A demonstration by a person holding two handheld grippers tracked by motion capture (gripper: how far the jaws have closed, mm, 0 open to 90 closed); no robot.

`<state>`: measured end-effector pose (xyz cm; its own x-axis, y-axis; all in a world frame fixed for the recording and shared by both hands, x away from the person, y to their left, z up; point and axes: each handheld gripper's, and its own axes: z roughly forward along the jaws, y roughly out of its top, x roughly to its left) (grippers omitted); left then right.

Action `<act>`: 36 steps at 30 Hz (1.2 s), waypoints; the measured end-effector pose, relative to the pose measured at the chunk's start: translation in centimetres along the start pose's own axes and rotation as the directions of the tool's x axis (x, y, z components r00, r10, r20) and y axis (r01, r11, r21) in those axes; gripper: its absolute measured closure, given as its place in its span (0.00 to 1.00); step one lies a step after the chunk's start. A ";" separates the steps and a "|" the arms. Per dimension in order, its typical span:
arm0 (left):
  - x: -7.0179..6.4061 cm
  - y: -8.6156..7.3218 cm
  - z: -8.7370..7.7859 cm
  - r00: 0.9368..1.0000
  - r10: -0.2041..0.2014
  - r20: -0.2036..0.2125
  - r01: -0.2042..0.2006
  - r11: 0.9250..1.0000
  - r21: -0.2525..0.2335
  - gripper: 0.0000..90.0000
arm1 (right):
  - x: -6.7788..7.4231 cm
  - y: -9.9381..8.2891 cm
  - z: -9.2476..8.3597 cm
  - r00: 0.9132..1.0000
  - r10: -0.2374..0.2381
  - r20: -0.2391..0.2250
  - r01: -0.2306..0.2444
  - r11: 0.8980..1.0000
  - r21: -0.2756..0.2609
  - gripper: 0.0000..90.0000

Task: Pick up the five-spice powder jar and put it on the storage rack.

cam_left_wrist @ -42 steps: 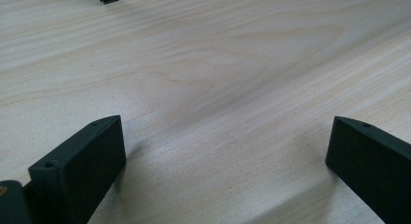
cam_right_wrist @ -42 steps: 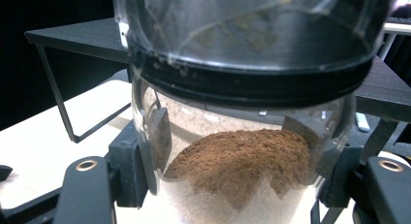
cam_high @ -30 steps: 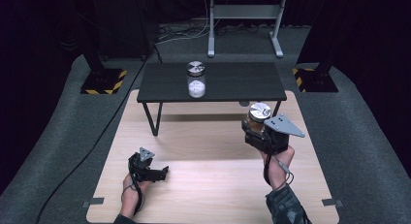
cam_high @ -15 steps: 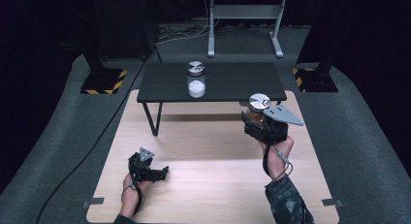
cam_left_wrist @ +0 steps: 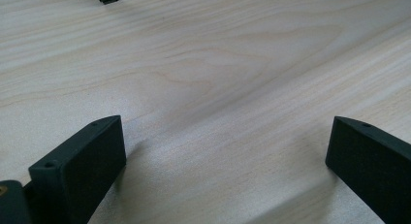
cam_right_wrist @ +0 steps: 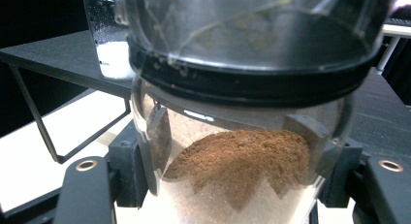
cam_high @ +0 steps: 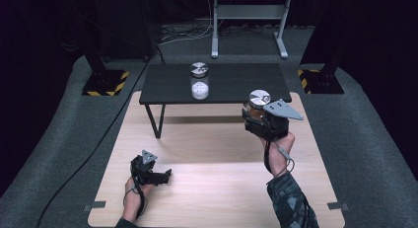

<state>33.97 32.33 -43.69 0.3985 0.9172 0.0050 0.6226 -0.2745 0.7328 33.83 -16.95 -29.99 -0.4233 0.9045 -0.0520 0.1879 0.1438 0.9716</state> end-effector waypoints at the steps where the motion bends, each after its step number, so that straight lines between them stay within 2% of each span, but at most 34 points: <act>1: 0.0 0.0 0.0 1.000 0.000 0.000 0.000 1.000 0.000 0.00 | 0.0 0.1 0.1 1.000 -0.002 -0.001 0.002 1.000 0.000 0.33; 10: 0.0 0.0 0.0 1.000 0.001 0.000 -0.001 1.000 0.000 0.00 | 0.1 1.3 1.2 1.000 -0.012 0.001 0.012 1.000 0.000 0.32; 26: 0.0 0.0 0.0 1.000 0.001 0.000 -0.001 1.000 0.000 0.00 | -0.5 2.1 3.9 1.000 0.028 0.015 -0.028 1.000 0.010 0.33; 36: 0.0 0.0 0.0 1.000 0.001 0.001 -0.001 1.000 0.000 0.01 | -0.7 2.8 5.4 0.999 0.030 0.017 -0.030 0.999 0.011 0.33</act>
<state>33.98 32.34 -43.69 0.3998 0.9166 0.0054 0.6220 -0.2756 0.7329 39.43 -14.97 -28.43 -0.4019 0.9153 -0.0268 0.2100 0.1206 0.9702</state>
